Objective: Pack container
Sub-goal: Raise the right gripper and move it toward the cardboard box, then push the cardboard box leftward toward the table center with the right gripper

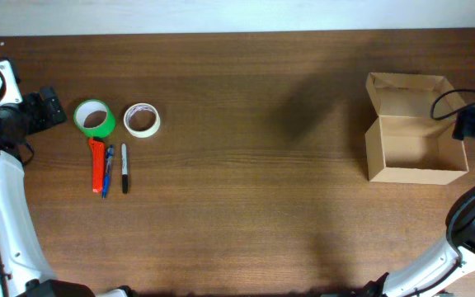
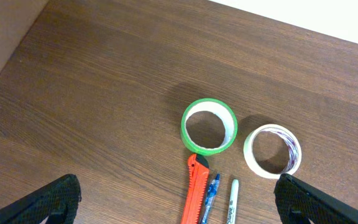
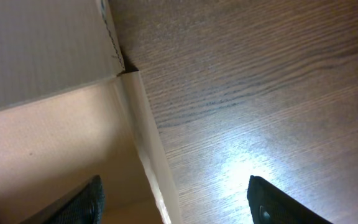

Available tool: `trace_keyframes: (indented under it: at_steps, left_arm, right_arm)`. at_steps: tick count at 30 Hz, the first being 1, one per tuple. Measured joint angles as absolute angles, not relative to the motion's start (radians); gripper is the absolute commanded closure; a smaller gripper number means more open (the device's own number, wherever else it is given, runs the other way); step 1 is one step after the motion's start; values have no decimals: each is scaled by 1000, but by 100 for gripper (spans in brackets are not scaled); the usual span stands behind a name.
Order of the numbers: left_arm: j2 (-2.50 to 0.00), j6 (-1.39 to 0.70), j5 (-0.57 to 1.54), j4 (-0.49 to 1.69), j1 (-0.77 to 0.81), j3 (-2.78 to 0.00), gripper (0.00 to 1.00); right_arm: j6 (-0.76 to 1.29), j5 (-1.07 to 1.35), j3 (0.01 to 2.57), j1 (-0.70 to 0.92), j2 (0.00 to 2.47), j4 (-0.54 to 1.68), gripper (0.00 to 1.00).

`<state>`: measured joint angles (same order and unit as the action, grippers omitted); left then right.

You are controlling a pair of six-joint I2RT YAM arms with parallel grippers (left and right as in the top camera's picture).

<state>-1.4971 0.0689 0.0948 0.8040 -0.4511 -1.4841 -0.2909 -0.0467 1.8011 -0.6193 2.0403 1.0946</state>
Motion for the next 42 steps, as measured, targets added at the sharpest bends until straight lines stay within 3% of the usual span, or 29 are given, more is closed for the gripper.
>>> trace_keyframes:
  at_steps: [11, 12, 13, 14, 16, 32, 42]
  left_arm:
    - [-1497, 69, 95, 804, -451, -1484, 0]
    - [-1497, 68, 95, 804, -451, -1484, 0]
    - [-1497, 69, 95, 804, -451, -1484, 0]
    - [-1497, 69, 95, 804, -451, -1484, 0]
    - [-1497, 69, 95, 804, -451, -1484, 0]
    - [-1497, 69, 95, 804, -451, -1484, 0]
    - [-1497, 68, 98, 804, -451, -1484, 0]
  right_arm:
    - [-223, -67, 1737, -602, 2041, 1084, 34]
    - [-218, -68, 1724, -599, 2041, 1081, 40]
    - [-215, -68, 1714, -597, 2041, 1078, 54]
    - [-206, -69, 1703, -594, 2041, 1076, 75]
    - [-202, -75, 1697, -586, 2043, 1075, 95]
    - [-94, 21, 1757, -493, 2043, 1155, 96]
    - [78, 95, 2195, -161, 2041, 1396, 96]
